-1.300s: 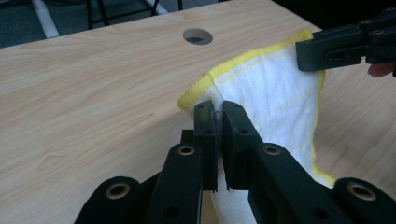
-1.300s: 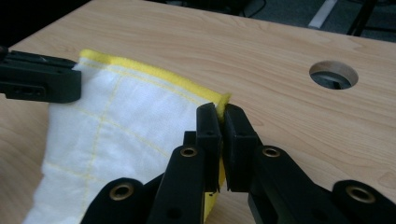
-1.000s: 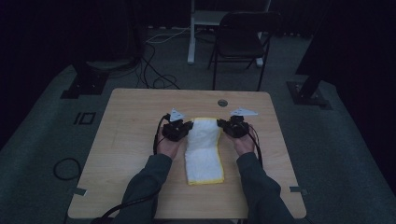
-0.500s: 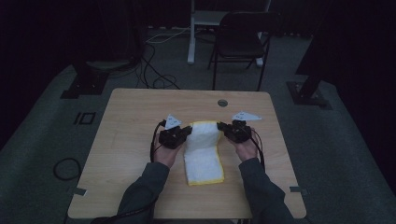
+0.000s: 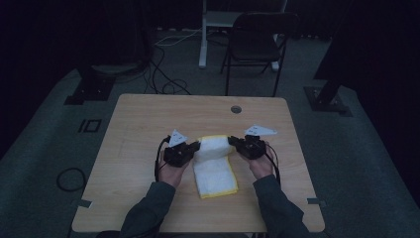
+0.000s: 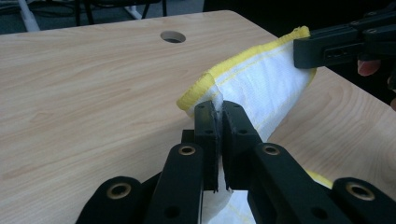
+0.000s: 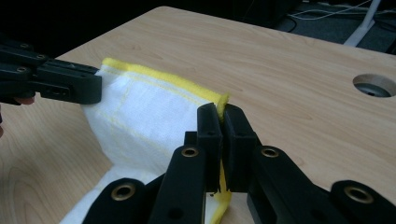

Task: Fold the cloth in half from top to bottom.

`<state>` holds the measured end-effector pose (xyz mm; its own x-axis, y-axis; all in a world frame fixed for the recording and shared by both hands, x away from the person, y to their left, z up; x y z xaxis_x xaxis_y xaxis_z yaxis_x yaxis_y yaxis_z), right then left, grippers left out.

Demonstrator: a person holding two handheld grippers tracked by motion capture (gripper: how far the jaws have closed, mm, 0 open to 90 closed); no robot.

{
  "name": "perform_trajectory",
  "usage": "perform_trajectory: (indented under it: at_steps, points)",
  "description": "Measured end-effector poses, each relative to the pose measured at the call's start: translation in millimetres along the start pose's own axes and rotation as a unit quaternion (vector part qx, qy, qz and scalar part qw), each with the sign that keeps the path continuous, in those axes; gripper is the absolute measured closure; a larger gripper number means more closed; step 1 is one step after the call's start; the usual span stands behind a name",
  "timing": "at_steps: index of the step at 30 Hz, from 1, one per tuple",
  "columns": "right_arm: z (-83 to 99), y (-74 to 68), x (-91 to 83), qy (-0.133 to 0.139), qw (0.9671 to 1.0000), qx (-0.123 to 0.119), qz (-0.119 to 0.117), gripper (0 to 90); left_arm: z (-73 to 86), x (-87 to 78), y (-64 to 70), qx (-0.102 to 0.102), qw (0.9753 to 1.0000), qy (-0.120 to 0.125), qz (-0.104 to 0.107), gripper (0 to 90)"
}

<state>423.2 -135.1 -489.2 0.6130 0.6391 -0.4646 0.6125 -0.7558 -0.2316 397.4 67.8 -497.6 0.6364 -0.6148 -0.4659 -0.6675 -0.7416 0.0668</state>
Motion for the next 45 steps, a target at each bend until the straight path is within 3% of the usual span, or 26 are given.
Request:
perform_trajectory:
  at_steps: [6,21,29,45]
  points:
    - [9.4,-0.1,-1.0,-0.005,1.0,0.004,-0.002,87.7,4.4,-2.7,5.6,0.002,1.0,-0.002,0.004,86.5]
    - [21.9,-7.4,-6.6,-0.01,0.9998,0.01,-0.017,87.7,21.0,-8.5,12.8,-0.015,0.9997,-0.005,0.016,86.4]
    - [32.1,-6.9,-9.2,-0.018,0.9995,0.014,-0.02,87.7,29.5,-10.5,21.7,-0.013,0.9996,-0.009,0.024,86.2]
    - [62.1,-18.5,-15.6,-0.036,0.9989,0.014,-0.027,87.7,60.3,-16.0,37.4,-0.02,0.9985,-0.032,0.04,85.5]
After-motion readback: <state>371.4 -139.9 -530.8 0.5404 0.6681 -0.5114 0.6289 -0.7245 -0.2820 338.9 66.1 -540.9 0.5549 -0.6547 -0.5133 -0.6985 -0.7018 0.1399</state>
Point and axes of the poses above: each handheld gripper's, and its own axes: x roughly forward along the jaws, z roughly out of its underside, y roughly to its right, the point moved 6 cm from there along x, roughly forward along the jaws, and after that the axes turned 6 degrees about x, right-handed, at the moved point
